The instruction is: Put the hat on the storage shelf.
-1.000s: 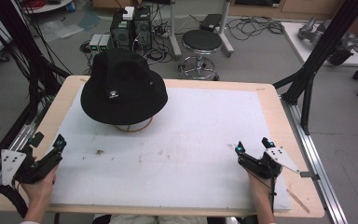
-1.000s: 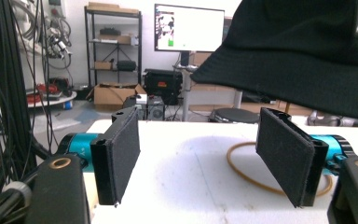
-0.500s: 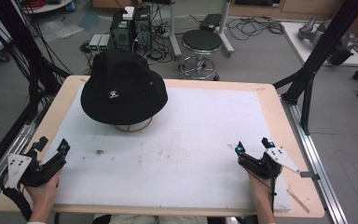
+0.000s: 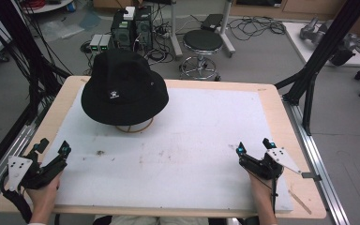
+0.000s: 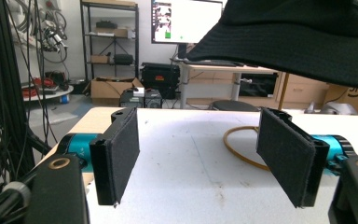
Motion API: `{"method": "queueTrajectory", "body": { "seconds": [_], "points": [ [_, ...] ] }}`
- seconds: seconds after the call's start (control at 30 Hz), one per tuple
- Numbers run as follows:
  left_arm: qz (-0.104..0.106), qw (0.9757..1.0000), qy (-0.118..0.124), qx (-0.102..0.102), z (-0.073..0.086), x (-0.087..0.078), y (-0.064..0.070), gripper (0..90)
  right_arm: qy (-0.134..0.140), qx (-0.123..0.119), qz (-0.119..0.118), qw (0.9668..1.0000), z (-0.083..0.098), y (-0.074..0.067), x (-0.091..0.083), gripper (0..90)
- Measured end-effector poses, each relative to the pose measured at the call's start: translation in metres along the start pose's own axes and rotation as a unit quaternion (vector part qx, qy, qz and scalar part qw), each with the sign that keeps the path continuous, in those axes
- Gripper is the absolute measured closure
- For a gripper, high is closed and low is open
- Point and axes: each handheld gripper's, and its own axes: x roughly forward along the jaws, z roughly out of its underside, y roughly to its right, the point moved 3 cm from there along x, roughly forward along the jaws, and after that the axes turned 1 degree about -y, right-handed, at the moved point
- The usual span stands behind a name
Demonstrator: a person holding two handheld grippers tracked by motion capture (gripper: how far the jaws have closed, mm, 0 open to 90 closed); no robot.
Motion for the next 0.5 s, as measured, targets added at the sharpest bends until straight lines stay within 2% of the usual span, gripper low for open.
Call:
{"method": "queueTrajectory", "body": {
  "seconds": [0.5],
  "points": [
    [-0.001,1.0,-0.003,-0.01,0.0022,-0.0005,-0.0025,30.1,-0.005,-0.002,0.001,1.0,0.0006,0.0005,0.0001,5.4]
  ]
}}
